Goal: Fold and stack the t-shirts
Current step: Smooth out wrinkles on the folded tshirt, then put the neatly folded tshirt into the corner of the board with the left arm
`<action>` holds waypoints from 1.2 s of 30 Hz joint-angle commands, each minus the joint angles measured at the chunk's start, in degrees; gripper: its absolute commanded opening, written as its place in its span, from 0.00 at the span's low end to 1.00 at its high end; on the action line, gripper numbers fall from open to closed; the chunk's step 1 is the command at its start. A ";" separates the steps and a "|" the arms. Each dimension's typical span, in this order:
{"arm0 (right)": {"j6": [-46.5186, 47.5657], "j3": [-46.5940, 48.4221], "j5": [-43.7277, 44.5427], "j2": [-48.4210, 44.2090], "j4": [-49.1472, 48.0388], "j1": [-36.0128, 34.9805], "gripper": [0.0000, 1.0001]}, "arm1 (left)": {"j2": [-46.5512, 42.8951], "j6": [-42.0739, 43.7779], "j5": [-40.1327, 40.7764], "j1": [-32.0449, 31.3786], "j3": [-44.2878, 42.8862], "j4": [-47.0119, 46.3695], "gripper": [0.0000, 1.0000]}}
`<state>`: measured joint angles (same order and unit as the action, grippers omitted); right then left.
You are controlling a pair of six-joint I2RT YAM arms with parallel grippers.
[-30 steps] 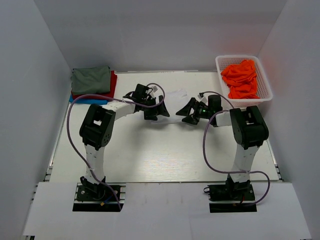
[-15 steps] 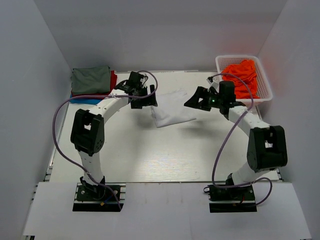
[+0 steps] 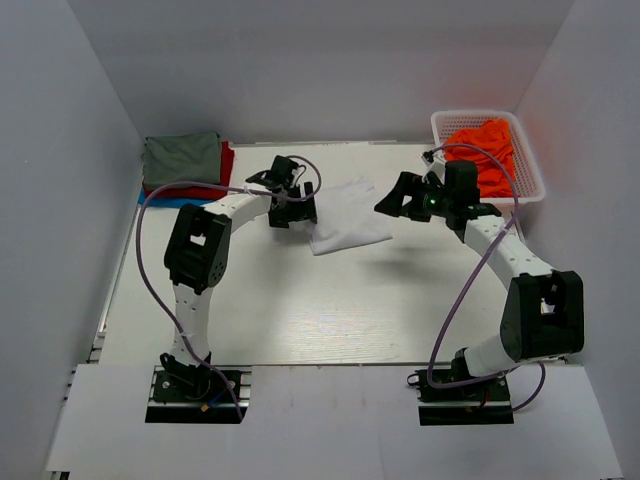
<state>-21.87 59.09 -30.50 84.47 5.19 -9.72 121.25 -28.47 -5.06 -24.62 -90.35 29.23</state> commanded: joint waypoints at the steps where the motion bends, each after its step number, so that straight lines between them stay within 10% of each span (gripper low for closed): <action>1: 0.86 1.12 0.79 -2.38 0.96 0.31 0.90 | 1.44 -1.50 2.60 -1.13 0.88 -1.37 0.92; 13: 1.04 1.12 2.20 -2.11 1.67 0.75 0.90 | 13.04 -1.50 6.03 -4.03 -7.65 3.63 0.54; 19: 2.44 0.68 3.78 -2.73 2.19 0.84 0.90 | 16.74 -0.89 9.97 -4.56 -14.05 10.12 0.00; 36: 6.22 0.32 8.70 -5.01 5.27 1.19 0.90 | -6.90 27.76 11.56 -2.54 -13.26 6.18 0.00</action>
<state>-17.34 59.09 -23.77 81.28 10.26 -8.95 123.79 -8.64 6.79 -27.64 -100.33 35.14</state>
